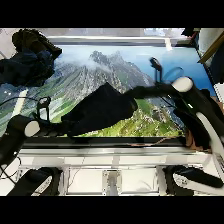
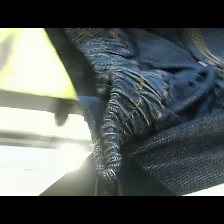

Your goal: Fold the clothes and pants, and hang the long-sleeved shirts on hangers.

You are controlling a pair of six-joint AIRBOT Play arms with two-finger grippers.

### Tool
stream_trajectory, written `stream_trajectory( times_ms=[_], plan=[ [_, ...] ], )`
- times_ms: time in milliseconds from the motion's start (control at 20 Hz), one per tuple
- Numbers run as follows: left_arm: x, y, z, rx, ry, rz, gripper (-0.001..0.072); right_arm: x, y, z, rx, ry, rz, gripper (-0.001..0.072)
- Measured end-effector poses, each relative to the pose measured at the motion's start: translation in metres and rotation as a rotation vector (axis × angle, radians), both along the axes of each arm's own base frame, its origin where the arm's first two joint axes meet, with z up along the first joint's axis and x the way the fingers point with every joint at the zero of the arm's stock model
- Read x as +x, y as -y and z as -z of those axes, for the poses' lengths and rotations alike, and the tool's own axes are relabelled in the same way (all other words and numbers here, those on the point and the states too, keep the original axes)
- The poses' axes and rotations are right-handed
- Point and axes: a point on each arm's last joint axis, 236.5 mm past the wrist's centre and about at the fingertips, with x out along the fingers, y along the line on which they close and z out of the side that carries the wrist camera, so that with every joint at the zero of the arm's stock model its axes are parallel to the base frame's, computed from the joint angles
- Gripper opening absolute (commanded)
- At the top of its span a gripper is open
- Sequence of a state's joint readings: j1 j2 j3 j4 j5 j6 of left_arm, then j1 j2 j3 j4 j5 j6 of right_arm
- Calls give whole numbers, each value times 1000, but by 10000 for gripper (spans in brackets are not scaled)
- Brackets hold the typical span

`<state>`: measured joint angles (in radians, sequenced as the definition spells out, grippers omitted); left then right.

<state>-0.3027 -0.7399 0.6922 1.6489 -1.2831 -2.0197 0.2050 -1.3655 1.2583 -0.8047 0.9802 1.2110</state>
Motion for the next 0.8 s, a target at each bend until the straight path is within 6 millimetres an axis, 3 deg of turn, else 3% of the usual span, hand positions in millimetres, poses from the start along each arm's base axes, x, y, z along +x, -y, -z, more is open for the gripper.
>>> stream_trajectory(
  times_ms=[150,350,500,650,700,750,800],
  plan=[
    [25,-23,-7,116,59,-7,48,48,-29,17,-4,-5,-51,9],
    [64,-26,-1,168,116,6,50,112,-54,42,0,61,-12,9],
    [96,-26,13,164,130,-33,51,148,-58,57,8,98,61,8],
    [128,-29,25,138,143,-99,77,167,-56,70,4,119,112,8],
    [136,-30,29,127,142,-116,207,171,-55,75,-1,120,120,9],
    [143,-31,31,122,139,-128,412,173,-55,80,-7,121,126,9],
    [150,-32,34,119,137,-139,511,176,-54,84,-11,125,135,9]
  ],
)
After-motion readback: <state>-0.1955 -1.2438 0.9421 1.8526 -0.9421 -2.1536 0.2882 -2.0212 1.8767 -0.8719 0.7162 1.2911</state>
